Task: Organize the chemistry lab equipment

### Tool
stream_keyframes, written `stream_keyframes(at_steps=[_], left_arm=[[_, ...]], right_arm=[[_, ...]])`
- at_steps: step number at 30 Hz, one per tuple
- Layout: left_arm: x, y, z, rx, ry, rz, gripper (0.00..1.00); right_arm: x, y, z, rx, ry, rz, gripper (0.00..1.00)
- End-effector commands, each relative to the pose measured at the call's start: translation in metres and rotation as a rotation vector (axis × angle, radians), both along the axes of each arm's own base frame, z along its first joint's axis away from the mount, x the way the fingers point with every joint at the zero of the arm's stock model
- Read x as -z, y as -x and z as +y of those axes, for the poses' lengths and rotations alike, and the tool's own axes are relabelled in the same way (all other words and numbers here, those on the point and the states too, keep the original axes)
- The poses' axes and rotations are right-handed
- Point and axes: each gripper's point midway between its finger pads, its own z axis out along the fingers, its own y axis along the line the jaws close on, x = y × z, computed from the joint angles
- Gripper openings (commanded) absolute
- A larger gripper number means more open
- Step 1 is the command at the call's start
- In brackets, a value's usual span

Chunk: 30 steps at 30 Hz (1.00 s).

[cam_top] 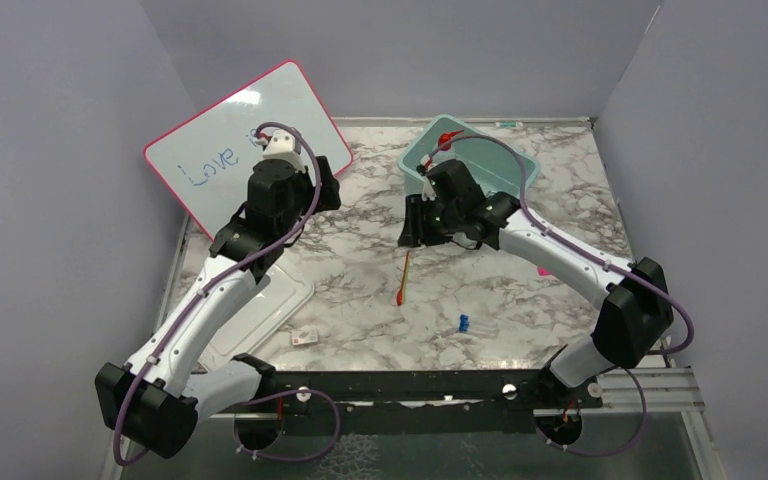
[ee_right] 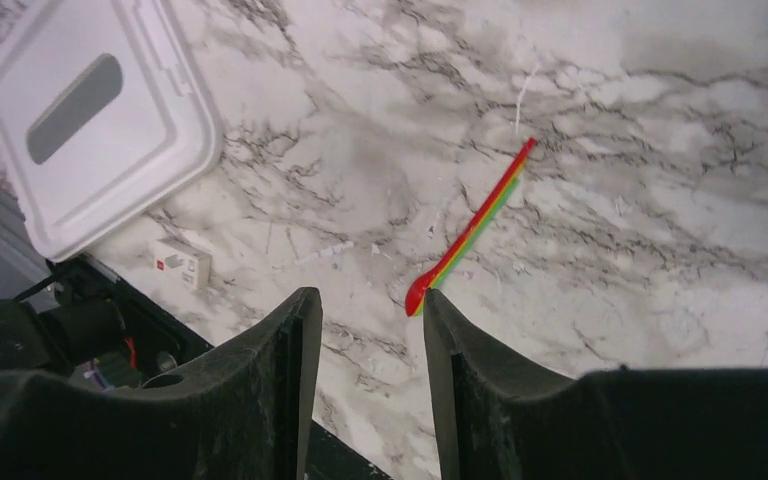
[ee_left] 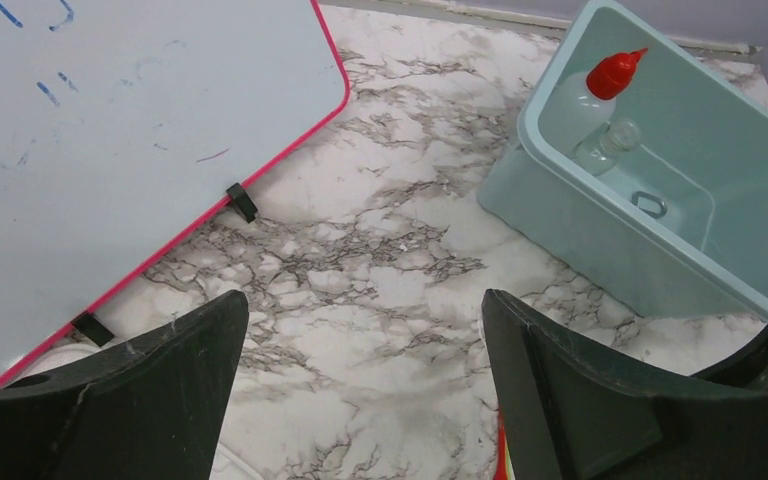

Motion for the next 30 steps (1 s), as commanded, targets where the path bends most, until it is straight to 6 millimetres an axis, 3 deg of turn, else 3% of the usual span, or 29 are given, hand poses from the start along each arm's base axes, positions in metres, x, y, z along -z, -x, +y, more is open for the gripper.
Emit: stream_keyframes(at_steps=[1, 9, 15, 20, 30], left_arm=[[0.004, 0.010, 0.014, -0.063, 0.006, -0.006, 0.90], [0.013, 0.019, 0.009, -0.024, 0.023, 0.000, 0.90], [0.016, 0.017, 0.010, -0.029, 0.018, 0.002, 0.90], [0.021, 0.018, 0.009, -0.024, 0.014, 0.011, 0.90], [0.031, 0.013, 0.005, -0.025, 0.014, 0.028, 0.90]], right_arm=[[0.017, 0.007, -0.011, 0.181, 0.054, 0.044, 0.48], [0.064, 0.024, -0.004, 0.242, 0.120, 0.152, 0.59], [0.092, 0.024, 0.009, 0.241, 0.161, 0.193, 0.66], [0.113, 0.021, 0.011, 0.297, 0.213, 0.222, 0.61], [0.148, 0.023, 0.013, 0.284, 0.290, 0.282, 0.38]])
